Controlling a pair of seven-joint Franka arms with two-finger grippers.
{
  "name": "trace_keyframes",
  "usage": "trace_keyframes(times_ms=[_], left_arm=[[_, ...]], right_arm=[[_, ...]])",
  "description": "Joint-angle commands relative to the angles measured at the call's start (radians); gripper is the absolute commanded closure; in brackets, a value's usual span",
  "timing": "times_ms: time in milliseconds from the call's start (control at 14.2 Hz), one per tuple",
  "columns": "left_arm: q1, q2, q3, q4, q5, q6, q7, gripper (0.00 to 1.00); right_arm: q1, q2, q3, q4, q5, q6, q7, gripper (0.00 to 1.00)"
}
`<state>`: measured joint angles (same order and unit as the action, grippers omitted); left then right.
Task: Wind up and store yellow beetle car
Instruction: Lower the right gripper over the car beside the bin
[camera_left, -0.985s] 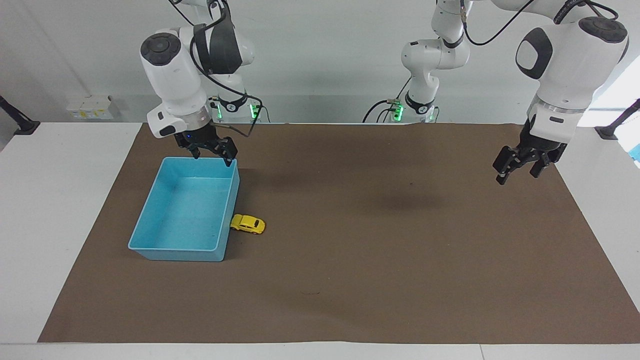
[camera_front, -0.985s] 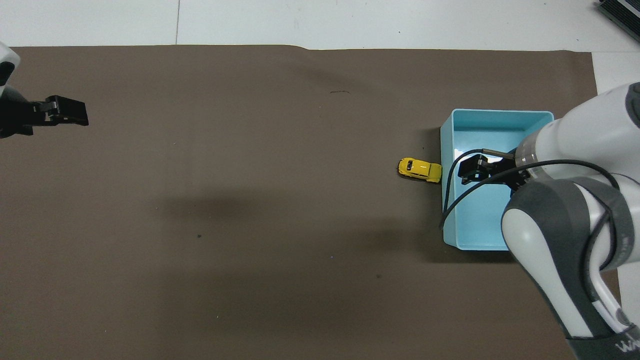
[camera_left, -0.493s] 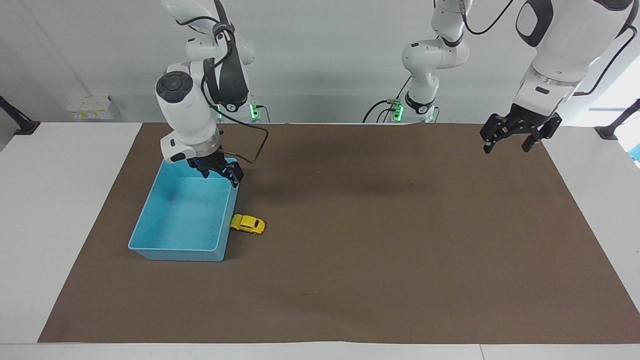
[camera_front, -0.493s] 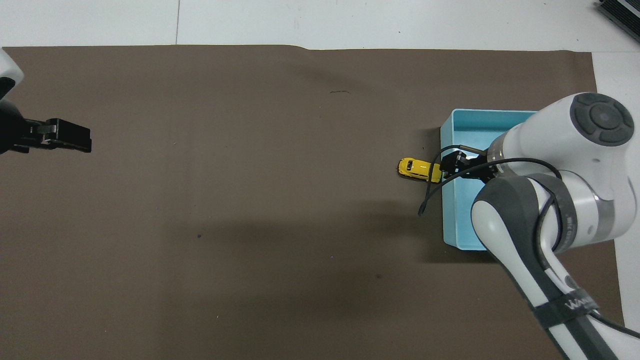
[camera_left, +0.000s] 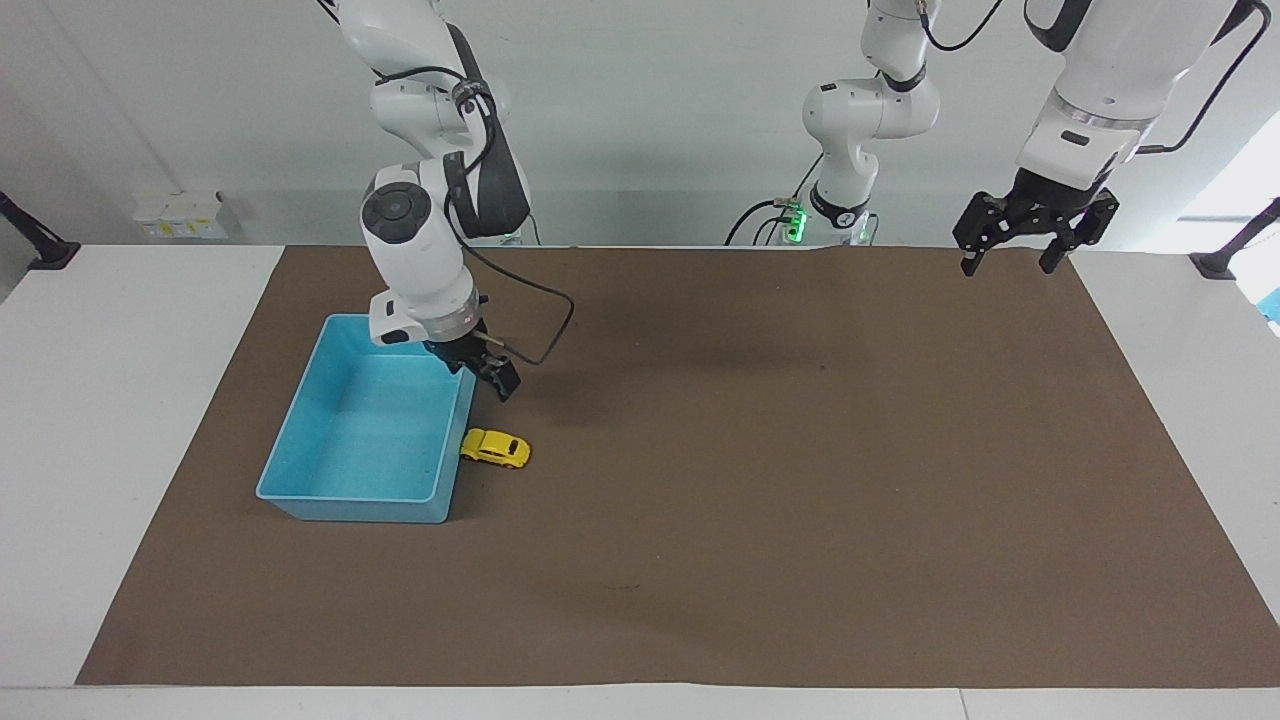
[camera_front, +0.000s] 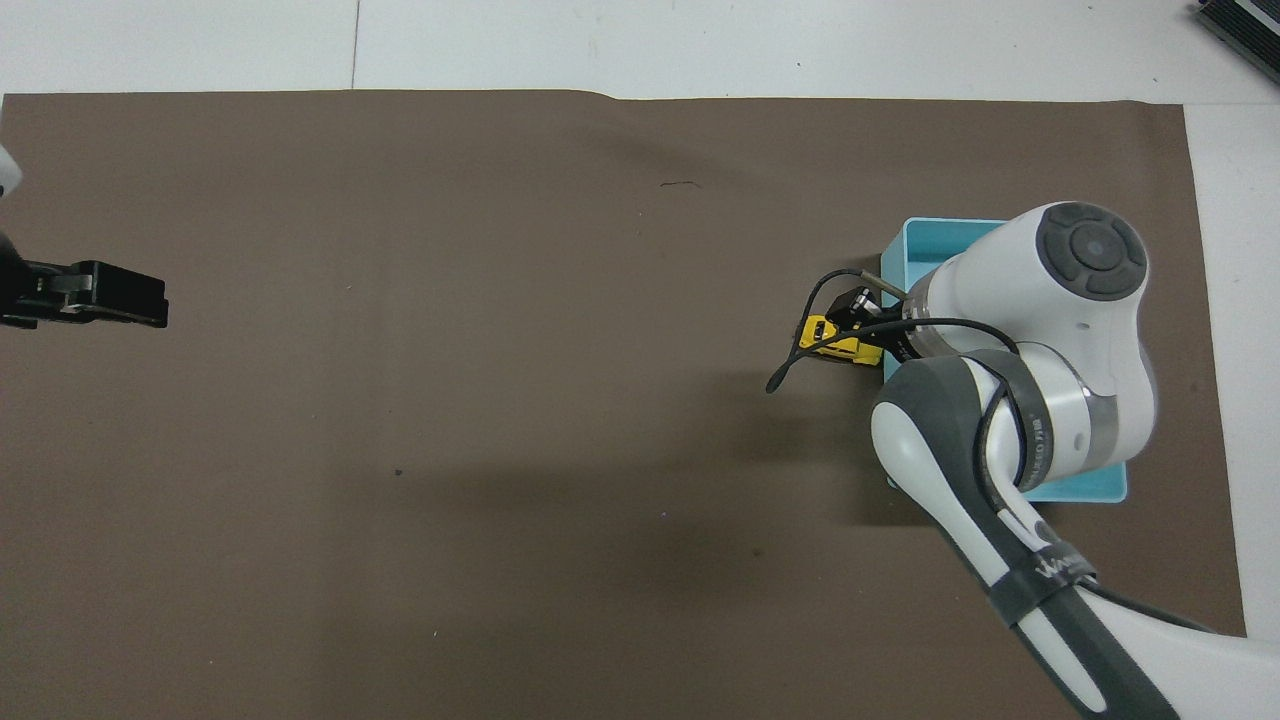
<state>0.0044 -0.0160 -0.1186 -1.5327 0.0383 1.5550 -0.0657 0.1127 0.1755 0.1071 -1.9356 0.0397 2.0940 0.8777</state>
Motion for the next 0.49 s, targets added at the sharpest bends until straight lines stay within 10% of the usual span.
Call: trace_keyframes(times_ms=[0,422], left_arm=[[-0.053,-0.071,0.027,-0.084,-0.012,-0.059,0.015,0.00],[-0.038,-0.102,0.034,-0.104,-0.043,-0.023,0.014,0.00]], right_arm=[[0.015,0.031,0.008,0.000,0.026,0.064,0.198,0.00],[0.039,0.090,0.006,0.018,0.025,0.152,0.607,0.00]])
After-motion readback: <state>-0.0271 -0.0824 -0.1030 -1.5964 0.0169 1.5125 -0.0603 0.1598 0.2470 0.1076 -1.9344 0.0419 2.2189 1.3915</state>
